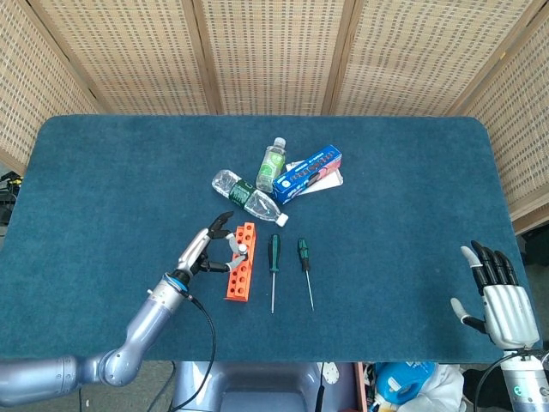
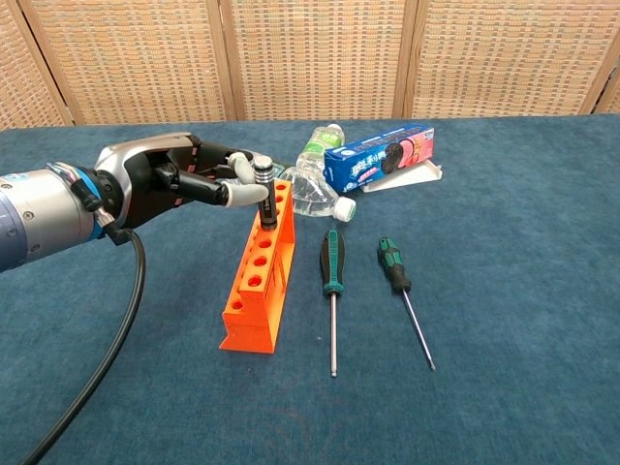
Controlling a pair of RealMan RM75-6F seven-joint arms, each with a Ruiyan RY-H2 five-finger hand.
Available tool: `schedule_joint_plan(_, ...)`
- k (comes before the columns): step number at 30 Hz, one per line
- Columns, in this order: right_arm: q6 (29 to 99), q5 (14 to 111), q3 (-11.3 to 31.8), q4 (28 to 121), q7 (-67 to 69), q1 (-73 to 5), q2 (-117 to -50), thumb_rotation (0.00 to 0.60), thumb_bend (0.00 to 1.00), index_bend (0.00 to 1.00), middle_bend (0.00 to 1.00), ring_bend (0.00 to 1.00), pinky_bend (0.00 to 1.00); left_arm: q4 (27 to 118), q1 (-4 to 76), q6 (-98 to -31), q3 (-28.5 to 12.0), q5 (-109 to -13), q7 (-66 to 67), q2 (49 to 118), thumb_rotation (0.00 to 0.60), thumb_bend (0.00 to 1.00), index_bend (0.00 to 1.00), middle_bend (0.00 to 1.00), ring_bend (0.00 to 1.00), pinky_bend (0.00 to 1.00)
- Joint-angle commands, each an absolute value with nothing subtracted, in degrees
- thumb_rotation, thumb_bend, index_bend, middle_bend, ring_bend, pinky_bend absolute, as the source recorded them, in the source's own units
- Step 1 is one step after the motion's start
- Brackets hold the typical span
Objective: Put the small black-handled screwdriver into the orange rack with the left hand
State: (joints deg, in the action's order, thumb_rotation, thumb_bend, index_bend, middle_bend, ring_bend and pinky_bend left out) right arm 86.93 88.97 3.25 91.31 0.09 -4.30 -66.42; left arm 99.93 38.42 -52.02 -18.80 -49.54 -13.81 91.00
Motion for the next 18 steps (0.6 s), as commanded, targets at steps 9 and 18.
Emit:
schedule_joint_plan(9, 87.0, 88.9, 3.3, 91.3, 0.1, -4.3, -66.4, 0.600, 0.28, 0.00, 0.00, 0.00, 0.00, 99.9, 38.5, -52.0, -18.8, -49.4, -13.4, 91.1, 0.600, 0.33, 0.60, 0.05, 0.00, 0.00)
schedule_joint_plan(18, 87.0, 89.0, 3.3, 91.3, 0.1, -4.3, -66.4, 0.600, 0.28, 0.00, 0.00, 0.00, 0.00, 100.5, 38.0, -50.7, -18.7, -53.2, -15.3, 89.5, 0.600, 0.24, 0.35, 0.00, 0.00, 0.00)
